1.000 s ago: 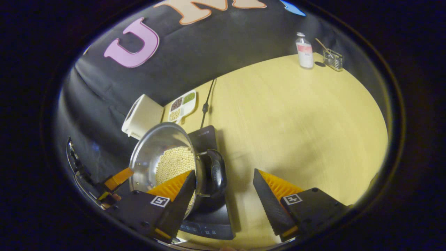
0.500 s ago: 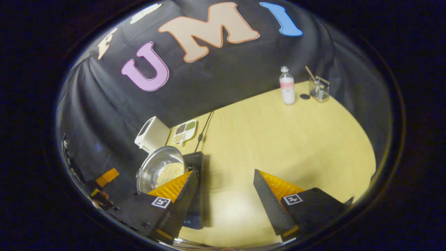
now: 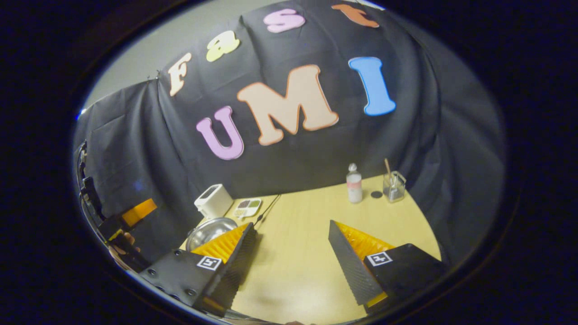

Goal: First push the handle of the pot to place it horizontally, then grasp the pot with both hands and set it on the induction cooktop.

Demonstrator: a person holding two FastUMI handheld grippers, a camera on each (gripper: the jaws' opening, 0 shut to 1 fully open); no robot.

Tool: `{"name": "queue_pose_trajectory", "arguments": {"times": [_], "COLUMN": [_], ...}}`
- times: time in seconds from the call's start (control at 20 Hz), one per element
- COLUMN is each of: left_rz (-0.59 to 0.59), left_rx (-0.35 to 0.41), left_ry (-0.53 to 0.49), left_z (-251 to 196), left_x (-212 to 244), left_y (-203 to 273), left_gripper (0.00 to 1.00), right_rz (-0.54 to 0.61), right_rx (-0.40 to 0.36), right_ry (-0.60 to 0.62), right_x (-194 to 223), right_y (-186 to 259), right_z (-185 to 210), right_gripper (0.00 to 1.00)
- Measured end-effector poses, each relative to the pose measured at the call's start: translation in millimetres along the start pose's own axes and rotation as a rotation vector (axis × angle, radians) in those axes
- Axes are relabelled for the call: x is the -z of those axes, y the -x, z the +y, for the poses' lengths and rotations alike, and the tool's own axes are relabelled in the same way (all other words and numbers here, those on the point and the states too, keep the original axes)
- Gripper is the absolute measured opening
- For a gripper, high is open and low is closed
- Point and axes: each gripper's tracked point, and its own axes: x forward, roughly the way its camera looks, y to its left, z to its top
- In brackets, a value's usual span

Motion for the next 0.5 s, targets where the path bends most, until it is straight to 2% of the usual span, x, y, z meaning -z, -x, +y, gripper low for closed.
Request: {"name": "queue_pose_trajectory", "arguments": {"times": [0.05,0.15,0.3,0.35,0.5], "left_rz": [-0.034,-0.082,-0.121,-0.136,-0.153], "left_rx": [0.001,-0.003,0.041,0.050,0.053], "left_ry": [-0.021,-0.052,-0.061,-0.065,-0.083], "left_z": [-7.2,-17.9,-34.7,-37.4,-36.6], "left_x": [-10.6,-24.4,-30.2,-33.8,-39.4], "left_y": [9.4,23.4,38.1,41.1,46.7], "left_gripper": [0.99,0.93,0.96,0.94,0.96], "right_rz": [-0.036,-0.101,-0.176,-0.197,-0.272], "right_rx": [0.001,-0.005,0.019,0.033,0.044], "right_ry": [0.009,0.025,0.087,0.110,0.135], "right_x": [-13.9,-34.3,-53.4,-58.6,-77.8], "right_y": [8.7,25.3,46.2,53.9,79.0], "right_z": [-1.5,0.2,-3.1,-4.5,-2.0], "right_gripper": [0.92,0.92,0.91,0.91,0.92]}}
